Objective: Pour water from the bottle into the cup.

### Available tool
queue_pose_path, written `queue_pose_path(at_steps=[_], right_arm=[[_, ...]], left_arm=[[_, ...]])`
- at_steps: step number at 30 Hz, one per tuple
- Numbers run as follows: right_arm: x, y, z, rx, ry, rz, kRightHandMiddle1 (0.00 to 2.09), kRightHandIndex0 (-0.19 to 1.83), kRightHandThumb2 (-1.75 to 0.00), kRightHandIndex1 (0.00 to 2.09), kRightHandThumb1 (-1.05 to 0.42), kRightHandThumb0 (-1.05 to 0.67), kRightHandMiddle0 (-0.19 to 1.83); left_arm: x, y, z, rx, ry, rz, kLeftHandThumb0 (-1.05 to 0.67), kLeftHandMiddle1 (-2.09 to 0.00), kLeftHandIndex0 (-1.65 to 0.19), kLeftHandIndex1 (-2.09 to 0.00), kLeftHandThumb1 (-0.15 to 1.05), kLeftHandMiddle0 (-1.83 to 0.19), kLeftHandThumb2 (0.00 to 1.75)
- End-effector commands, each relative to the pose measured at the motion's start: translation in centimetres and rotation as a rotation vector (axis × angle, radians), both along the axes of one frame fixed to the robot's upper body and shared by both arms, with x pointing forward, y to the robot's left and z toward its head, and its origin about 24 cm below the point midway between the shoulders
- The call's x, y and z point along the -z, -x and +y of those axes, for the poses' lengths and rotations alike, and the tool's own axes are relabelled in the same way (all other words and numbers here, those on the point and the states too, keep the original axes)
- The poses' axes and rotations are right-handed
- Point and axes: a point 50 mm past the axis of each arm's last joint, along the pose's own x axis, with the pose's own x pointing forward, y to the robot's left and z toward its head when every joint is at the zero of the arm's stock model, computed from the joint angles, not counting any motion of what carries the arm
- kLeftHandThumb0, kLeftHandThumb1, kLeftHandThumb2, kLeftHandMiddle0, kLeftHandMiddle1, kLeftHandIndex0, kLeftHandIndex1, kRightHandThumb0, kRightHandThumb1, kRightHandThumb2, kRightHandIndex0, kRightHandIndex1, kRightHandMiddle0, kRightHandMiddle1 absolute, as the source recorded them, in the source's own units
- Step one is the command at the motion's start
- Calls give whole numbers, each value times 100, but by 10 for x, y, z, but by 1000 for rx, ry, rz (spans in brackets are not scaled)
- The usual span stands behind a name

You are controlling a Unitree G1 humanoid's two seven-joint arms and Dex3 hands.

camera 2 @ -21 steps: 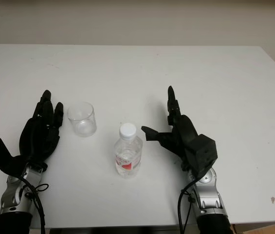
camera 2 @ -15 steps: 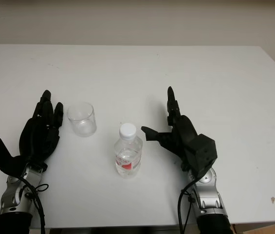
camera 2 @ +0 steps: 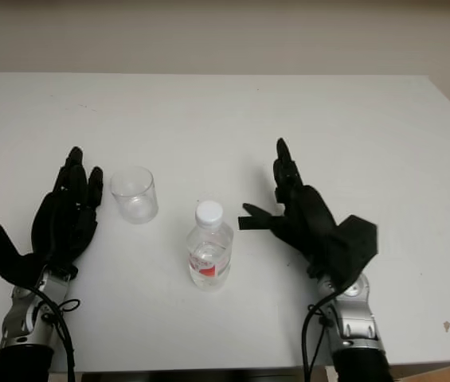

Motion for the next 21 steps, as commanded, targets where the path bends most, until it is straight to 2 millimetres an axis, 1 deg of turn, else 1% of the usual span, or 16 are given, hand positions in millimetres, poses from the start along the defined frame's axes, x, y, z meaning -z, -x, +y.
queue_pose_path(at_steps=[1,6,10,12,15,19,21], right_arm=[[-9,8,-8,-64,-10,-3,0,-19,-5,0,-91,-96,-19],[-18,23,-9,-211,-17,42,0,-19,-5,0,-89,-103,-19],[-21,35,-1,-253,6,55,0,-19,-4,0,-87,-105,-19],[-20,40,4,-272,26,49,0,-19,-5,0,-88,-101,-19],[-16,43,14,-296,48,51,0,-19,-6,0,-89,-98,-19],[-5,43,25,-322,49,72,0,-19,-5,0,-88,-95,-19],[0,43,30,-325,56,88,0,-19,-5,0,-87,-96,-19]], left_arm=[[0,-1,-1,3,6,-5,-68,-5,16,-5,105,16,44],[-1,-2,1,2,4,-4,-69,-5,16,-5,105,16,42],[-2,-2,1,4,-9,-5,-70,-6,15,-6,105,15,42],[-2,-2,1,5,-10,-4,-69,-5,15,-6,105,15,42],[-2,-2,1,3,-11,-3,-69,-5,14,-6,105,15,43],[-3,-2,1,1,-16,-5,-70,-6,14,-6,105,15,42],[-3,-2,1,-3,-15,-3,-70,-6,13,-6,105,14,42]])
